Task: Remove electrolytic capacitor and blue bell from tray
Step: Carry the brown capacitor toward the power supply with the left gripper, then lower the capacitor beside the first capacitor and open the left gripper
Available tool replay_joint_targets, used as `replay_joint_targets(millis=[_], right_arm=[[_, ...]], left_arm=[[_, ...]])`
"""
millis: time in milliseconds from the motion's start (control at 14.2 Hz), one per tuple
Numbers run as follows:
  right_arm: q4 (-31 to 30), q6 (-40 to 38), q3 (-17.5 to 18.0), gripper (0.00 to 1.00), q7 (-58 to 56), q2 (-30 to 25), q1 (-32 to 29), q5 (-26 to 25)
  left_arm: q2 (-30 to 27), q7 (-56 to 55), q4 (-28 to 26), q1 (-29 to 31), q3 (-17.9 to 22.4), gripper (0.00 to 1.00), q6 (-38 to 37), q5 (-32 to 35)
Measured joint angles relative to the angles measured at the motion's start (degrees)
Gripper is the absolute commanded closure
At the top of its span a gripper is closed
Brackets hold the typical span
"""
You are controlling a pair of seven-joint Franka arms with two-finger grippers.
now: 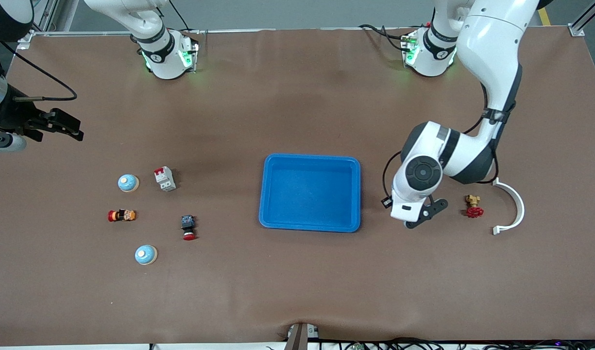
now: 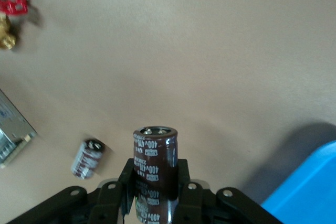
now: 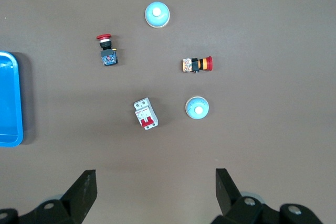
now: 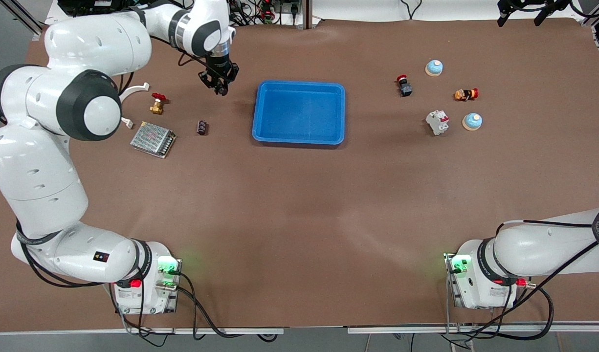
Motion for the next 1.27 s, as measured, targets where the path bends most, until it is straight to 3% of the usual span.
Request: replay_joint_targets(millis=[423,704,916,1268], right_arm=[[0.5,-0.2,-0.4,0.0,-3.6,-0.3,-1.0,-0.2],[0.8,-0.2,-0.6,0.0,-5.4,-0.4,-2.3,-0.2],[1.8,-0.2,-0.6,0.0,-5.4,-0.4,-2.3,-0.2],[2.2,-0.3,-0.5,0.0,-5.6,-0.4,-2.3,-0.2]], left_arm=[[-2.8,19.1,-4.0,4.2,0.0,1.0,2.5,0.1],[-3.0,30.0,-8.1,6.1,0.0,1.0,9.0,0.2],[-3.0,35.2,-11.4,9.0,0.0,1.0,15.1,0.2],[-3.0,37.6,-13.2,10.4,-0.1,1.0,19.0,0.2]])
